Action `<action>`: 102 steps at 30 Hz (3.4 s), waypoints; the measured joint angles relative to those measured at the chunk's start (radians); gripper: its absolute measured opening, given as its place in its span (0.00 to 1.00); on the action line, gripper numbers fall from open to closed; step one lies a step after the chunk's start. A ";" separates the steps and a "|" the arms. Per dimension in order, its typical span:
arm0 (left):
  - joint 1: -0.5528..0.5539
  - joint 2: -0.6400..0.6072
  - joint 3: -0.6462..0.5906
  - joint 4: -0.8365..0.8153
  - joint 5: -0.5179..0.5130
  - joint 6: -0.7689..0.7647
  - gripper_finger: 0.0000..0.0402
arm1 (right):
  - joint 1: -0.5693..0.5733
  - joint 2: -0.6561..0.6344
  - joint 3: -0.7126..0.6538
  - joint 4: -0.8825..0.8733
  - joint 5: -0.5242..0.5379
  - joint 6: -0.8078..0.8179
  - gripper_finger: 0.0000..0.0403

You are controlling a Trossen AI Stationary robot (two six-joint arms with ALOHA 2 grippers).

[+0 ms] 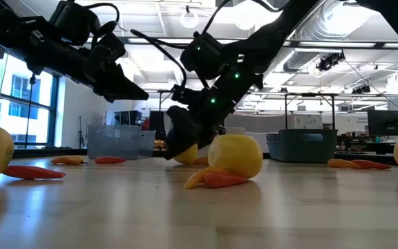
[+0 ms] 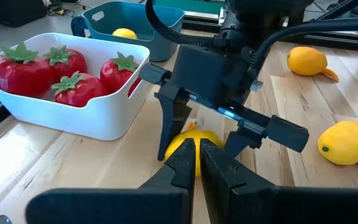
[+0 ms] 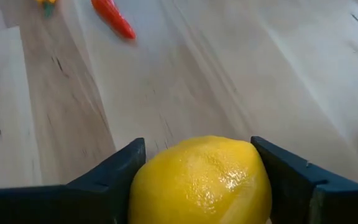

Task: Sort produce into baskets
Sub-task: Put the yellow lemon into the blue bin

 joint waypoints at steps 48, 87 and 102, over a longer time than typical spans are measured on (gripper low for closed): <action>0.000 0.000 0.000 -0.009 -0.001 0.001 0.02 | -0.631 -0.525 -0.332 -0.525 0.179 -0.345 0.63; -0.002 0.000 0.000 -0.051 0.031 0.020 0.05 | -0.063 -0.705 -0.316 -0.591 0.101 -0.017 0.02; -0.020 0.000 0.000 -0.079 0.033 0.028 0.00 | 0.465 -0.523 -0.316 -0.284 0.181 0.478 0.31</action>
